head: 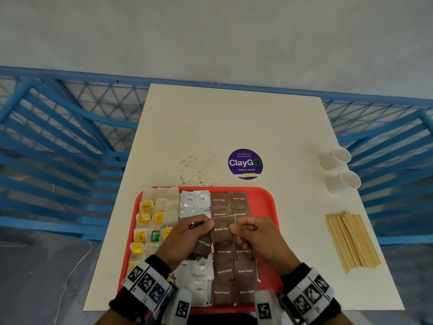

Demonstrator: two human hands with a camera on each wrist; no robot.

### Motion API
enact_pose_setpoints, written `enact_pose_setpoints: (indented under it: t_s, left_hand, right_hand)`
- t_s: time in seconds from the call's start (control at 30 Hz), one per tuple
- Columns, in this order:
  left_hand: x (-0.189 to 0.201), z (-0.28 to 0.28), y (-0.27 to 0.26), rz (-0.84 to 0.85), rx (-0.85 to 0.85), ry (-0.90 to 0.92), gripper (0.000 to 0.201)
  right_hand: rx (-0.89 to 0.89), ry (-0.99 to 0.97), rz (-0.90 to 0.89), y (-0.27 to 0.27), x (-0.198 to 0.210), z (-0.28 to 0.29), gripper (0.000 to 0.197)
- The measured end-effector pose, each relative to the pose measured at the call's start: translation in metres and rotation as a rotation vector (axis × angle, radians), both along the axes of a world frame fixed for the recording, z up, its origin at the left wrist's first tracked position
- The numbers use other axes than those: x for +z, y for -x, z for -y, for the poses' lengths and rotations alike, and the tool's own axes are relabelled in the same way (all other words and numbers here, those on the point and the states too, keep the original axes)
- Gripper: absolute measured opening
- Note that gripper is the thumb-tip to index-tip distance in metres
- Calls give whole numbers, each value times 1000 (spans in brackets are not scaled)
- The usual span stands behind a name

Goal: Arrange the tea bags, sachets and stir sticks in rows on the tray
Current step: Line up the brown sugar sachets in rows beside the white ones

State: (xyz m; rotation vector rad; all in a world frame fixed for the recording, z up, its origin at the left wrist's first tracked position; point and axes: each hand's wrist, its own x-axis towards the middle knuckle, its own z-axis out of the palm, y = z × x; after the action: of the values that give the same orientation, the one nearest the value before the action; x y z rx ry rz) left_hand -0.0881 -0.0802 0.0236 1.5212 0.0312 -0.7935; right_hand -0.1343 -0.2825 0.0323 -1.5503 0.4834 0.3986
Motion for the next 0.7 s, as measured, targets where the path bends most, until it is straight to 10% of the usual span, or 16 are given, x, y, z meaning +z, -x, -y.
enact_pose_setpoints:
  t_s: [0.7]
  left_hand:
    - [-11, -54, 3, -378, 198, 357, 28]
  right_hand:
    - [-64, 707, -79, -99, -67, -8, 26]
